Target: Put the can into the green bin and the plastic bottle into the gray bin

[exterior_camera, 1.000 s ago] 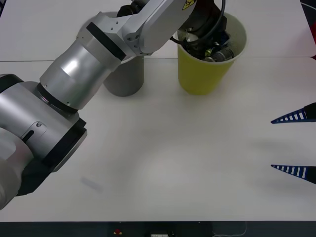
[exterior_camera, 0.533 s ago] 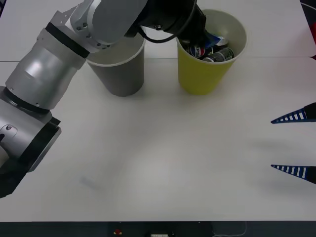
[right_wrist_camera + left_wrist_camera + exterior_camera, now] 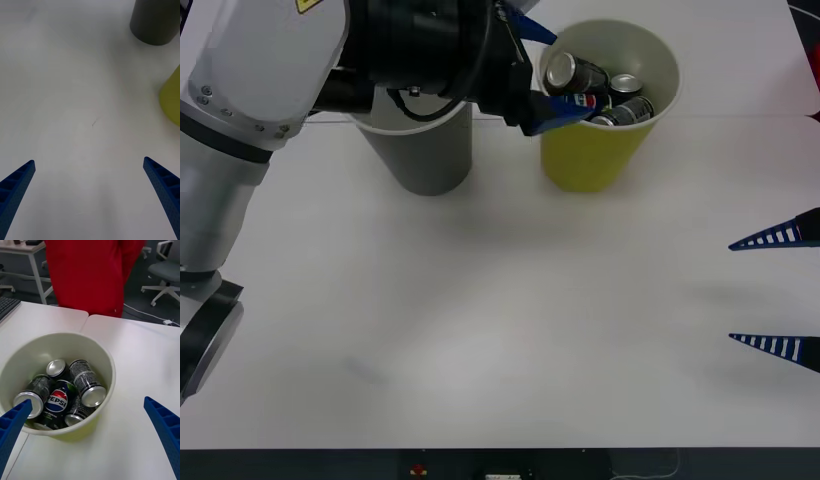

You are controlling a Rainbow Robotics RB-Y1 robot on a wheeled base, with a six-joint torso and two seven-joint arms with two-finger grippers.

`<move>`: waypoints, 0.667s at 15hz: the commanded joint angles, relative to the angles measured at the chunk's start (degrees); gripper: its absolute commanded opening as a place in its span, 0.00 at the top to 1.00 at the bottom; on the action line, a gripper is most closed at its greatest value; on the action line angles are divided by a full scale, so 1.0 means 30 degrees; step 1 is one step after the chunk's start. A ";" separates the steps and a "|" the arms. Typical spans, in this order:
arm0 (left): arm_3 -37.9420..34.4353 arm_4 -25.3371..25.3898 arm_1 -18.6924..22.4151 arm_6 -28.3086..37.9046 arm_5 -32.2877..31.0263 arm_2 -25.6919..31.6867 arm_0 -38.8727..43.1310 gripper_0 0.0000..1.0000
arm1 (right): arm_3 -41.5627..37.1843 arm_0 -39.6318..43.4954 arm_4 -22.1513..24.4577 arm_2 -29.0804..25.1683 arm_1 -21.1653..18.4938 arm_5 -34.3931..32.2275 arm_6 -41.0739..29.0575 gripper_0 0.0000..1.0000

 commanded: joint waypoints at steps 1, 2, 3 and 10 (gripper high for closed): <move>-0.0003 0.2707 0.1200 -0.2723 -0.0005 0.0271 0.1210 0.00 | 0.0000 0.0000 0.0000 0.0000 0.0000 0.0000 0.0000 0.00; -0.0091 0.3586 0.1727 -0.3778 -0.0064 0.0271 0.1649 0.00 | 0.0000 0.0000 0.0000 0.0000 0.0000 0.0000 0.0000 0.00; -0.0384 0.4289 0.2284 -0.4862 -0.0064 0.0389 0.2235 0.00 | 0.0000 0.0000 0.0000 0.0000 0.0000 0.0000 0.0000 0.00; -0.3460 0.6252 0.5653 -0.8143 -0.0064 0.1121 0.6601 0.00 | 0.0000 0.0000 0.0000 0.0000 0.0000 0.0000 0.0000 0.00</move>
